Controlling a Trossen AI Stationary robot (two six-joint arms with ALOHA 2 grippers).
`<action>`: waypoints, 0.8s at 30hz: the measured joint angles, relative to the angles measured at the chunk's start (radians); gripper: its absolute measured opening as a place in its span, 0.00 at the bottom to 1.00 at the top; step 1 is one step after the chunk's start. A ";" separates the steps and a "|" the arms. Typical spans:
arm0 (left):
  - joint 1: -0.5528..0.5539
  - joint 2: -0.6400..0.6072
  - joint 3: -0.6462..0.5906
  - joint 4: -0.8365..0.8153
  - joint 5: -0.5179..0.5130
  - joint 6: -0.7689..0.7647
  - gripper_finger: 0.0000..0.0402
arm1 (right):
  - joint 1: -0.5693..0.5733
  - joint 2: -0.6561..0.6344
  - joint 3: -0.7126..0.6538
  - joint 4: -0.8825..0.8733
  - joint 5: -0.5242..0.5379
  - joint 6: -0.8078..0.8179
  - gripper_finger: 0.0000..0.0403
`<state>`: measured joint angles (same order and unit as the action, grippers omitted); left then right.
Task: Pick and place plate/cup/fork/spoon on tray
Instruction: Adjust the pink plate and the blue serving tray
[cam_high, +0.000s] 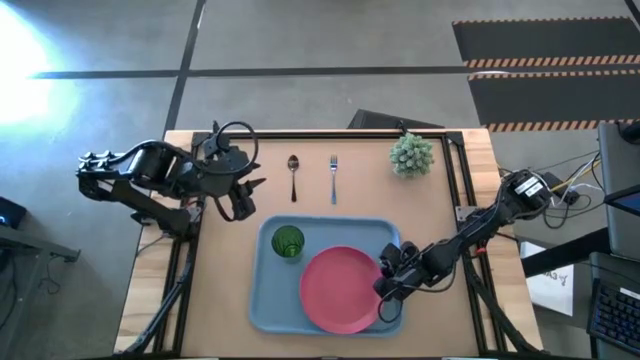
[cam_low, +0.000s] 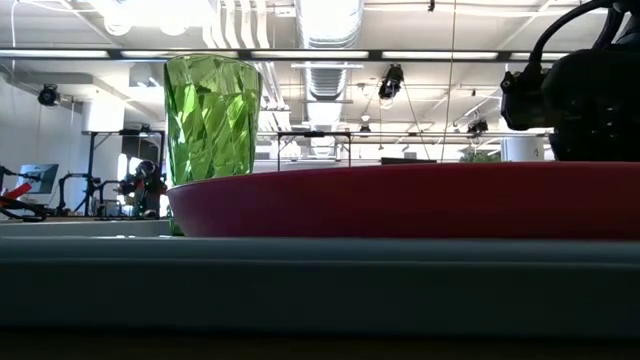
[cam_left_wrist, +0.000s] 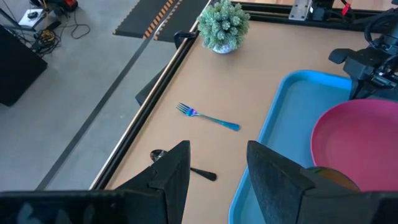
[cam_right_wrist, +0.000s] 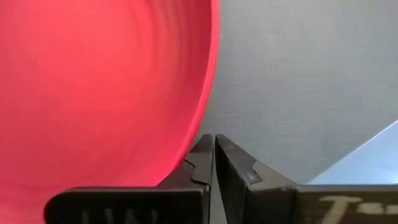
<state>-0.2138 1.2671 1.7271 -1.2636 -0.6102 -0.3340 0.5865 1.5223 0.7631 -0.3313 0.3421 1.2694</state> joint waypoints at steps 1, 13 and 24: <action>0.000 0.000 0.000 0.000 0.000 0.000 0.35 | -0.001 0.000 0.000 0.000 0.008 0.004 0.02; 0.000 0.000 0.000 0.000 0.000 0.000 0.35 | -0.003 -0.002 0.001 -0.106 0.022 0.014 0.02; 0.000 0.000 0.000 0.001 0.000 -0.001 0.35 | -0.019 -0.052 0.000 -0.337 0.017 0.013 0.02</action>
<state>-0.2138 1.2671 1.7271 -1.2625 -0.6102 -0.3354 0.5673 1.4705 0.7631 -0.6687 0.3592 1.2827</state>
